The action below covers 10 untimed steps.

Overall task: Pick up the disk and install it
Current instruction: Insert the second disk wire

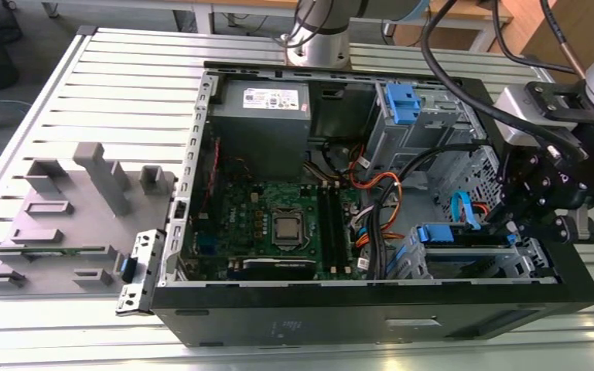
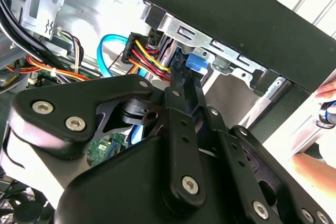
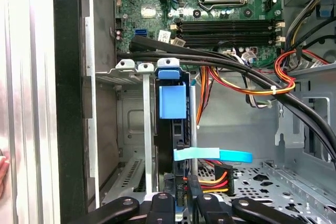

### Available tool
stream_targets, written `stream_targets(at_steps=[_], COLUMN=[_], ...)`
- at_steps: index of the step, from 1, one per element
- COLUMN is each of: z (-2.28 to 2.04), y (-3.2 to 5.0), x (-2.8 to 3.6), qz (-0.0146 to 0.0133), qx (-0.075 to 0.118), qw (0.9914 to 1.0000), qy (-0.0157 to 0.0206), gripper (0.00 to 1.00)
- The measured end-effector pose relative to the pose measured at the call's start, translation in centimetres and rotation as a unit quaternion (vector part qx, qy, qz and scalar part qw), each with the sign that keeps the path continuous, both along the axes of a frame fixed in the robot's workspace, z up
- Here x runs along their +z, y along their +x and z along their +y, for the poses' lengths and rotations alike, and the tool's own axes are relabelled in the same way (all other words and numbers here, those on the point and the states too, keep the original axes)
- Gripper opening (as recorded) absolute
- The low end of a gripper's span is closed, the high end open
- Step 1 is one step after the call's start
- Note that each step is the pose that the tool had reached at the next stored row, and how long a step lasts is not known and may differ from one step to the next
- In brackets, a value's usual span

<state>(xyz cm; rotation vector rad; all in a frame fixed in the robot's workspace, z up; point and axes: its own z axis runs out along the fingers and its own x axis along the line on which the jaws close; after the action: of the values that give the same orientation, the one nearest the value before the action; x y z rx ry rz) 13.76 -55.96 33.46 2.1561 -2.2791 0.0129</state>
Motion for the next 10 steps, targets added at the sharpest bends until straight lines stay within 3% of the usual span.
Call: stream_targets(at_steps=[10], z=[0.0], y=[0.13], x=[-0.04], qz=[0.0], qx=[0.0], qw=[1.0], qy=[0.0001], gripper=[0.24])
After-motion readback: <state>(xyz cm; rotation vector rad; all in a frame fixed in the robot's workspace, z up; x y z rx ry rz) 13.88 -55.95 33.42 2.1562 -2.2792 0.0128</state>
